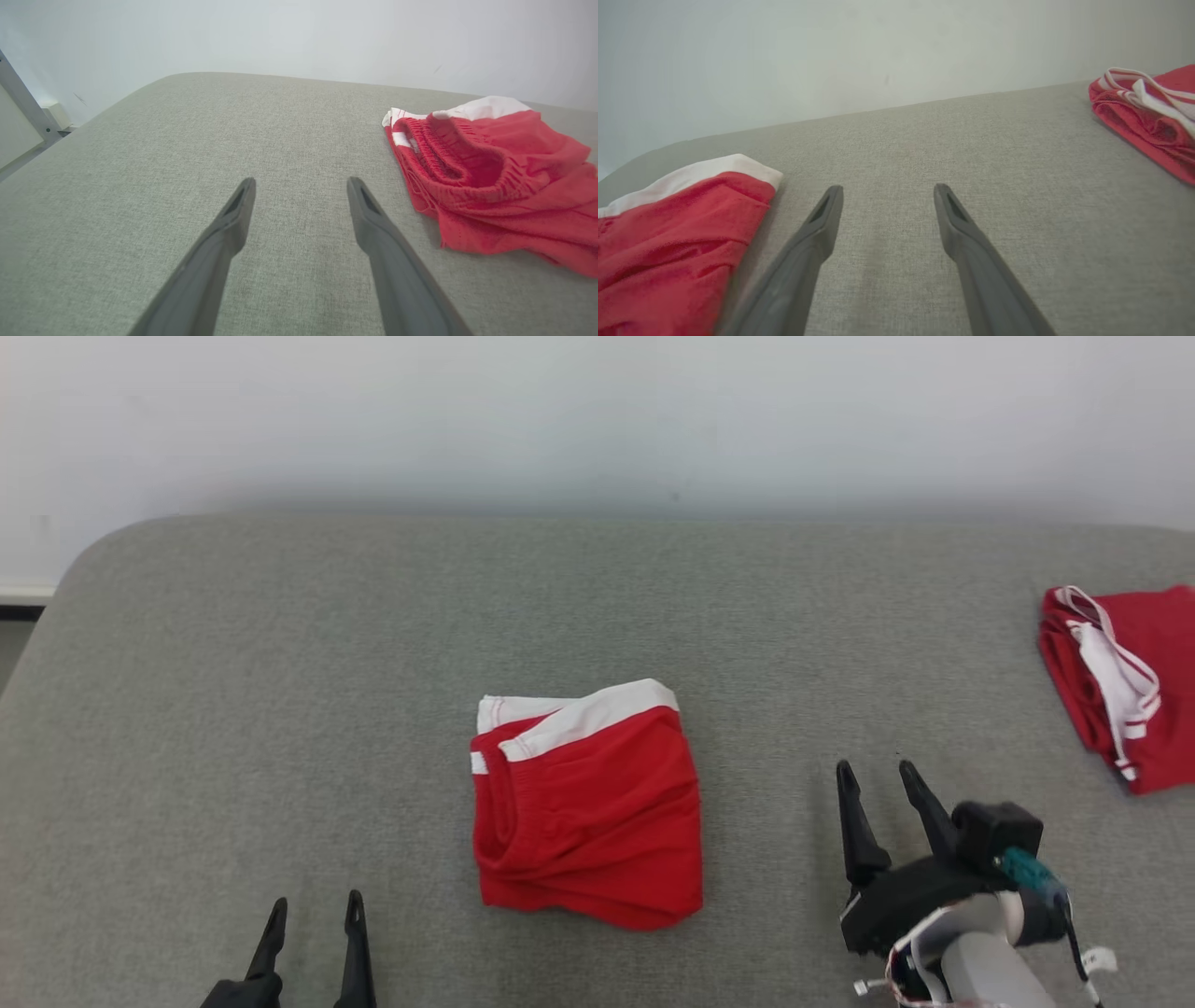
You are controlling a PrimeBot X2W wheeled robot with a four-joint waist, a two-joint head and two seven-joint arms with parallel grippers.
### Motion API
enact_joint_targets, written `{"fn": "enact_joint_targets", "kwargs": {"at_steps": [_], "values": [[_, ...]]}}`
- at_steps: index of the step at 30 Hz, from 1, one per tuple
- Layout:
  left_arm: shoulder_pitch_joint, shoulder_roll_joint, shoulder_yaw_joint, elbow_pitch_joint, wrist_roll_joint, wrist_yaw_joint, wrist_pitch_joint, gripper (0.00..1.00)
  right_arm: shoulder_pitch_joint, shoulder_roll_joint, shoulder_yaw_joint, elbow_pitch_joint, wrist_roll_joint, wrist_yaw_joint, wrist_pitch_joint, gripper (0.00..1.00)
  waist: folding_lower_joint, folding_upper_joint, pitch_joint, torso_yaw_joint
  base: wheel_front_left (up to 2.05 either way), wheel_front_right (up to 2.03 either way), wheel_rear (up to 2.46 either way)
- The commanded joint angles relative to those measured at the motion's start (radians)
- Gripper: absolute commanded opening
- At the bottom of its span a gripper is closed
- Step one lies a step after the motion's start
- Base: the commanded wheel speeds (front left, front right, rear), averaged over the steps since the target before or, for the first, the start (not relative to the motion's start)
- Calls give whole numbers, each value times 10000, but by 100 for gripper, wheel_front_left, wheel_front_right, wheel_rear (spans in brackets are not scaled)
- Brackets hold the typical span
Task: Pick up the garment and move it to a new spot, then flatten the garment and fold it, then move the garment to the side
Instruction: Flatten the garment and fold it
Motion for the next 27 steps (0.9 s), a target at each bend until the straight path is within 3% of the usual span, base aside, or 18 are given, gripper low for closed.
{"fn": "enact_joint_targets", "kwargs": {"at_steps": [1,10,19,27], "values": [[252,-7,159,-64,133,-26,-26,100,531,192,-386,-427,-621,-28,-38,100,1,-1,-237,-458,0,0,0],[567,-7,536,-4,323,-162,-26,100,1971,410,-1345,-1387,-1626,-28,-40,100,1,-1,-659,-832,0,0,0],[1058,-7,878,-94,577,-409,-26,100,3041,405,-96,-2658,-911,-28,-42,100,1,-1,-1286,-1083,0,0,0],[1182,-7,891,-152,611,-437,-26,100,3107,408,103,-2639,-700,-28,-42,100,1,-1,-1352,-1070,0,0,0]]}}
